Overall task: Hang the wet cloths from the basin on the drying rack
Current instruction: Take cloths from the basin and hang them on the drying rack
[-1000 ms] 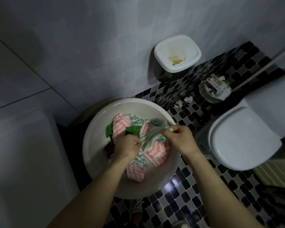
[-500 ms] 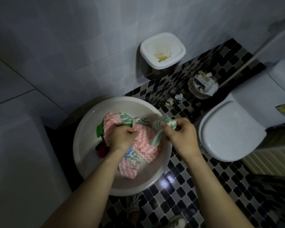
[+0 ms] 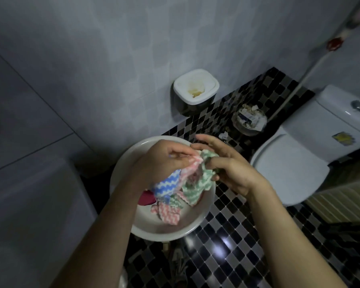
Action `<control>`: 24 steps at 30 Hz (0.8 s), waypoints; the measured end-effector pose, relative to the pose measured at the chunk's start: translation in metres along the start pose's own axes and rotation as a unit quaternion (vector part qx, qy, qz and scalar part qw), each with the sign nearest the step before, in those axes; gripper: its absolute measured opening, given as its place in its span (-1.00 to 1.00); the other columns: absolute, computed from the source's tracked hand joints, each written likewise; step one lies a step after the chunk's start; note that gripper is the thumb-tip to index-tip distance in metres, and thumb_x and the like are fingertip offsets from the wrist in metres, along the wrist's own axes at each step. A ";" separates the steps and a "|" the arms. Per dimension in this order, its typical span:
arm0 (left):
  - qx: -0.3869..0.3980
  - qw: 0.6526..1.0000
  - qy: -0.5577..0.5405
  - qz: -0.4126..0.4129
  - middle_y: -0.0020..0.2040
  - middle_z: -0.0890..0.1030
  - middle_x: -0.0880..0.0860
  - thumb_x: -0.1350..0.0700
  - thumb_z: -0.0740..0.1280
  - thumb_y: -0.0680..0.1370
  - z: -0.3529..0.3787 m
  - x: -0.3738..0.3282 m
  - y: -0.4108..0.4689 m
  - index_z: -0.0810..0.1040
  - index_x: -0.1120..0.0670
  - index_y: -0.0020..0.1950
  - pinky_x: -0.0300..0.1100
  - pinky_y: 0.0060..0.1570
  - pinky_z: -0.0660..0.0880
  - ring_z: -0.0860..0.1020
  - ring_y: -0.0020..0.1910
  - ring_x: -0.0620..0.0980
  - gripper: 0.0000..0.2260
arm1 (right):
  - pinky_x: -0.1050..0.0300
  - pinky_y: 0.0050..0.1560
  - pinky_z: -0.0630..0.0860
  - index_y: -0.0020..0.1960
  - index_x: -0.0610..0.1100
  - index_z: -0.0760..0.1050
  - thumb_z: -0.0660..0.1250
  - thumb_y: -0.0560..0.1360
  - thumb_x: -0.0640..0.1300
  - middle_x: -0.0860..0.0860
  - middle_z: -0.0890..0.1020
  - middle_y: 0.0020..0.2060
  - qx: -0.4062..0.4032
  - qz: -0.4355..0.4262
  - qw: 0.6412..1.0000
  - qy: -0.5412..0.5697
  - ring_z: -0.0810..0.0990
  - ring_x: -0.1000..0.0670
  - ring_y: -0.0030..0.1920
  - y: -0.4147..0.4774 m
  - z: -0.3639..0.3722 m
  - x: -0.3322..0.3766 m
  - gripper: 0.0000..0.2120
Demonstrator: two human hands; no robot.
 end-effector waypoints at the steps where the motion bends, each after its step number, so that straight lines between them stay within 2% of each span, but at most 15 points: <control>1: 0.019 1.000 -0.007 0.005 -0.22 0.69 -0.17 0.32 0.40 0.48 0.006 -0.012 -0.004 0.66 -0.02 -0.10 -0.45 -0.13 0.48 0.62 -0.16 -0.30 -0.78 | 0.09 -0.11 0.57 0.34 0.01 0.43 0.27 0.35 -0.45 -0.01 0.56 0.26 0.036 -0.011 0.999 -0.039 0.61 -0.04 0.03 -0.010 0.006 0.011 -0.36; 2: 0.031 0.999 -0.014 0.011 -0.20 0.69 -0.14 0.34 0.40 0.48 0.011 -0.019 -0.006 0.66 0.02 -0.08 -0.42 -0.13 0.50 0.63 -0.15 -0.27 -0.79 | 0.04 0.03 0.58 0.35 0.00 0.43 0.29 0.38 -0.48 -0.04 0.58 0.24 0.068 -0.018 0.994 -0.078 0.62 -0.06 0.11 -0.016 0.012 0.019 -0.36; 4: 0.032 0.999 -0.020 0.032 -0.21 0.70 -0.06 0.32 0.42 0.47 0.021 -0.038 -0.012 0.67 0.04 -0.10 -0.33 -0.10 0.56 0.66 -0.15 -0.18 -0.82 | -0.03 0.13 0.59 0.29 -0.08 0.48 0.32 0.43 -0.48 -0.13 0.64 0.13 0.085 -0.027 0.981 -0.174 0.65 -0.12 0.10 -0.037 0.016 0.032 -0.48; 7: 0.017 0.999 -0.031 0.039 -0.24 0.70 0.13 0.26 0.46 0.45 0.033 -0.053 -0.017 0.69 -0.01 -0.17 -0.17 -0.11 0.58 0.64 -0.23 -0.02 -0.85 | -0.04 0.06 0.61 0.08 -0.18 0.59 0.41 0.46 -0.33 -0.12 0.71 -0.04 0.013 -0.029 0.958 -0.286 0.70 -0.09 -0.04 -0.066 0.001 0.040 -0.78; 9: 0.009 0.999 -0.013 0.033 -0.31 0.60 0.32 0.23 0.48 0.44 0.042 -0.058 -0.018 0.70 0.00 -0.20 -0.14 -0.22 0.45 0.51 -0.33 0.04 -0.88 | 0.05 -0.03 0.62 0.01 -0.21 0.62 0.45 0.45 -0.23 -0.07 0.72 -0.11 -0.024 -0.023 0.951 -0.307 0.70 -0.02 -0.13 -0.085 -0.013 0.038 -0.85; 10: 0.016 0.999 0.005 0.035 -0.38 0.54 0.32 0.22 0.47 0.45 0.052 -0.064 -0.021 0.69 0.00 -0.20 -0.18 -0.27 0.38 0.44 -0.37 0.02 -0.88 | 0.08 -0.08 0.61 -0.01 -0.22 0.63 0.47 0.44 -0.20 -0.05 0.72 -0.14 -0.042 -0.023 0.949 -0.313 0.69 0.02 -0.18 -0.101 -0.021 0.036 -0.85; 12: 0.044 0.998 0.030 0.040 -0.50 0.51 0.01 0.25 0.44 0.47 0.070 -0.074 -0.028 0.67 0.02 -0.18 -0.31 -0.39 0.32 0.39 -0.48 -0.13 -0.87 | 0.10 -0.11 0.58 -0.08 -0.19 0.64 0.49 0.42 -0.16 -0.05 0.72 -0.18 -0.061 -0.032 0.950 -0.306 0.67 0.04 -0.22 -0.126 -0.032 0.031 -0.87; 13: 0.064 0.996 0.039 0.040 -0.53 0.51 -0.12 0.26 0.42 0.49 0.079 -0.079 -0.032 0.66 0.05 -0.14 -0.41 -0.42 0.32 0.40 -0.52 -0.24 -0.89 | 0.10 -0.11 0.58 -0.12 -0.18 0.64 0.49 0.40 -0.16 -0.07 0.72 -0.20 -0.062 -0.038 0.957 -0.280 0.67 0.01 -0.22 -0.138 -0.036 0.028 -0.89; 15: 0.106 0.991 0.076 0.042 -0.52 0.55 -0.21 0.26 0.40 0.51 0.102 -0.089 -0.044 0.65 0.06 -0.10 -0.50 -0.42 0.33 0.46 -0.52 -0.32 -0.89 | 0.12 -0.16 0.61 -0.16 -0.20 0.61 0.48 0.38 -0.21 -0.11 0.70 -0.25 -0.068 -0.053 0.981 -0.173 0.66 -0.03 -0.26 -0.168 -0.041 0.019 -0.91; 18: 0.158 0.980 0.108 0.051 -0.36 0.64 -0.19 0.24 0.41 0.51 0.133 -0.096 -0.064 0.66 -0.02 -0.11 -0.38 -0.21 0.44 0.56 -0.34 -0.31 -0.84 | 0.14 -0.19 0.62 -0.10 -0.23 0.52 0.45 0.34 -0.25 -0.12 0.69 -0.15 -0.098 -0.093 0.990 -0.030 0.67 -0.03 -0.21 -0.208 -0.044 0.007 -0.83; 20: 0.184 0.975 0.104 0.065 -0.22 0.69 -0.17 0.25 0.41 0.50 0.150 -0.104 -0.078 0.68 -0.02 -0.07 -0.33 -0.09 0.49 0.63 -0.17 -0.26 -0.83 | 0.09 -0.15 0.63 -0.02 -0.18 0.44 0.45 0.32 -0.29 -0.12 0.67 -0.02 -0.109 -0.107 0.988 0.008 0.67 -0.06 -0.12 -0.226 -0.043 -0.002 -0.71; 22: 0.203 0.968 0.120 0.091 -0.16 0.71 -0.15 0.22 0.43 0.49 0.173 -0.116 -0.099 0.69 -0.06 -0.06 -0.30 -0.01 0.53 0.65 -0.09 -0.21 -0.83 | 0.06 -0.11 0.63 0.11 -0.17 0.44 0.48 0.34 -0.30 -0.12 0.64 -0.01 -0.115 -0.095 0.989 -0.023 0.67 -0.08 -0.09 -0.252 -0.037 -0.014 -0.61; 24: 0.218 0.961 0.131 0.111 -0.15 0.71 -0.12 0.17 0.46 0.47 0.194 -0.126 -0.119 0.70 -0.08 -0.07 -0.26 0.02 0.55 0.66 -0.08 -0.17 -0.86 | 0.04 -0.02 0.60 0.13 -0.14 0.53 0.48 0.40 -0.27 -0.11 0.67 -0.02 -0.146 -0.100 0.976 -0.124 0.67 -0.07 -0.05 -0.279 -0.033 -0.022 -0.67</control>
Point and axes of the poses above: each hand's wrist, its own y-axis towards the middle knuckle, its own z-axis out of the palm, x = y × z, the point moved 6 cm from there along y, towards the middle knuckle
